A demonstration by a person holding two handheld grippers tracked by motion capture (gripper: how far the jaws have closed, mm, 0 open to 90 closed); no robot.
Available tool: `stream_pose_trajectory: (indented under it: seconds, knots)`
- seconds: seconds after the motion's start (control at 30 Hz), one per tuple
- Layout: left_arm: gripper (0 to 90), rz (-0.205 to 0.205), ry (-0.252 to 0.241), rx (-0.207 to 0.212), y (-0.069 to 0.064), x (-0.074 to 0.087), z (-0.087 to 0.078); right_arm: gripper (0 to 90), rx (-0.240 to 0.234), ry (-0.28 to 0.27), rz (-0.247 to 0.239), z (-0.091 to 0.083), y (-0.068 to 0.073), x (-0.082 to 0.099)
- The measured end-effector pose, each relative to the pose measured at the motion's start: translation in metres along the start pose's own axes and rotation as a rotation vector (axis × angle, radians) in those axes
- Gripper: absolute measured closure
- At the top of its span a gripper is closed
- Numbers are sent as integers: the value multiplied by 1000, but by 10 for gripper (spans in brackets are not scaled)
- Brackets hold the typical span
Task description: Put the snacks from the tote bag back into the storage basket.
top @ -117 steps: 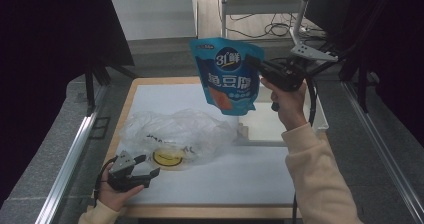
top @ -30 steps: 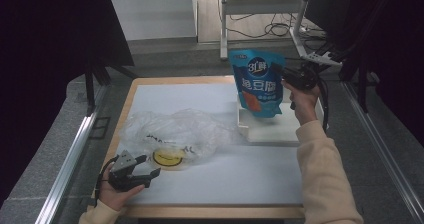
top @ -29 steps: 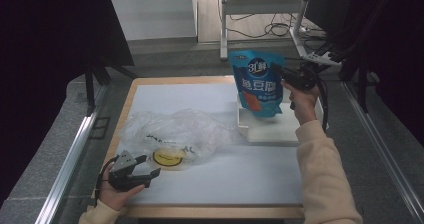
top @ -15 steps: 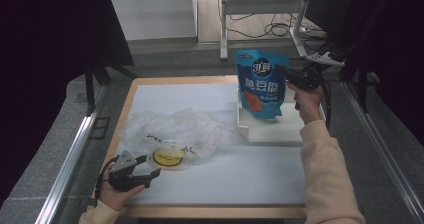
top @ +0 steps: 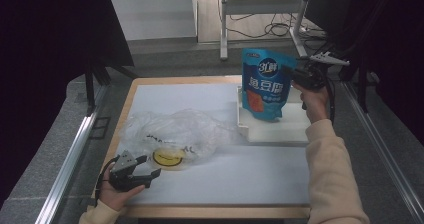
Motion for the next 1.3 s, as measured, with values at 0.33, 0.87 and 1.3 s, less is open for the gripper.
stream_pose_trajectory:
  seconds: [0.33, 0.87, 1.3]
  knots:
    - [256, -10, -1, -6, 1, 0, -1, 773, 10, 1, 23, -6, -9, 2]
    - [255, -12, -11, 0, 0, -3, -2, 569, 31, 28, 10, -10, -5, 7]
    - [255, -3, -25, 5, -1, -2, -6, 410, 95, 12, 32, -30, 2, 15]
Point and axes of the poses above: each handheld gripper's, and its own axes: z roughly forward along the jaws, x roughly out of its underside, y roughly to its left, the point moved 8 cm from there along z, roughly forward along the jaws
